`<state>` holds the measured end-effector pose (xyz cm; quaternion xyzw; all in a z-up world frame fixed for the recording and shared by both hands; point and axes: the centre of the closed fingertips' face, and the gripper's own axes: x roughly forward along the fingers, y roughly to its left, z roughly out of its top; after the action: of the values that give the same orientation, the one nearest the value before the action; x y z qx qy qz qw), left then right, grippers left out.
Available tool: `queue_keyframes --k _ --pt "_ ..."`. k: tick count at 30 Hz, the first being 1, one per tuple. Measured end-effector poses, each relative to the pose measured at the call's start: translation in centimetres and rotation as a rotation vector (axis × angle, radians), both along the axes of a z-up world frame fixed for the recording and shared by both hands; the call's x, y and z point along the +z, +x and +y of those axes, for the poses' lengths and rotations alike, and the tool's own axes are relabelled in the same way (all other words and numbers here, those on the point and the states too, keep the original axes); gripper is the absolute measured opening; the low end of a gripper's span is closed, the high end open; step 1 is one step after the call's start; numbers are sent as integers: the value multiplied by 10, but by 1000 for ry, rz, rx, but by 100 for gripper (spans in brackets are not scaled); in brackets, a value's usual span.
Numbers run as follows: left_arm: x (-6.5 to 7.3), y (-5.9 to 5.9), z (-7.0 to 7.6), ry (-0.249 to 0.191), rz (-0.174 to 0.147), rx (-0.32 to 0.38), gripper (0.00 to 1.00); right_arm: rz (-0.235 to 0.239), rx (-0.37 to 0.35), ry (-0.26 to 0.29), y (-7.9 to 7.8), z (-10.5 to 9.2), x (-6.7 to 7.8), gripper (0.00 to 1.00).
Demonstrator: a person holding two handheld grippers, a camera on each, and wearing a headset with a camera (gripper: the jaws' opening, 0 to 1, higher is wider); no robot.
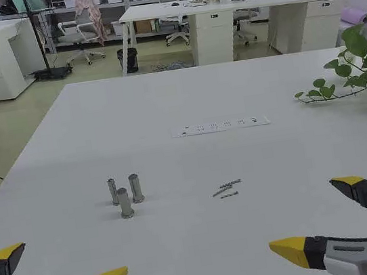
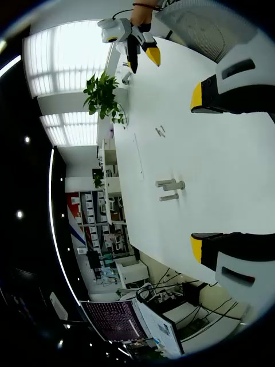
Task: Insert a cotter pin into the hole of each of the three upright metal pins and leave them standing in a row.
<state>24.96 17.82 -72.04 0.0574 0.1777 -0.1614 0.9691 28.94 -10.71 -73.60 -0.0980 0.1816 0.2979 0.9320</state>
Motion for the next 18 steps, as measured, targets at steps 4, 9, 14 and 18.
queue_keyframes --k 4,9,14,18 --pt "0 0 -2 7 -2 -10 99 3 2 8 0 1 0 100" --pt "0 2 -3 12 -5 -17 98 17 14 -7 0 3 -4 100" --pt "1 3 -4 15 -10 -20 97 21 21 -5 0 5 -4 100" --pt "1 4 -3 9 -10 -16 96 21 24 -3 1 6 -4 100"
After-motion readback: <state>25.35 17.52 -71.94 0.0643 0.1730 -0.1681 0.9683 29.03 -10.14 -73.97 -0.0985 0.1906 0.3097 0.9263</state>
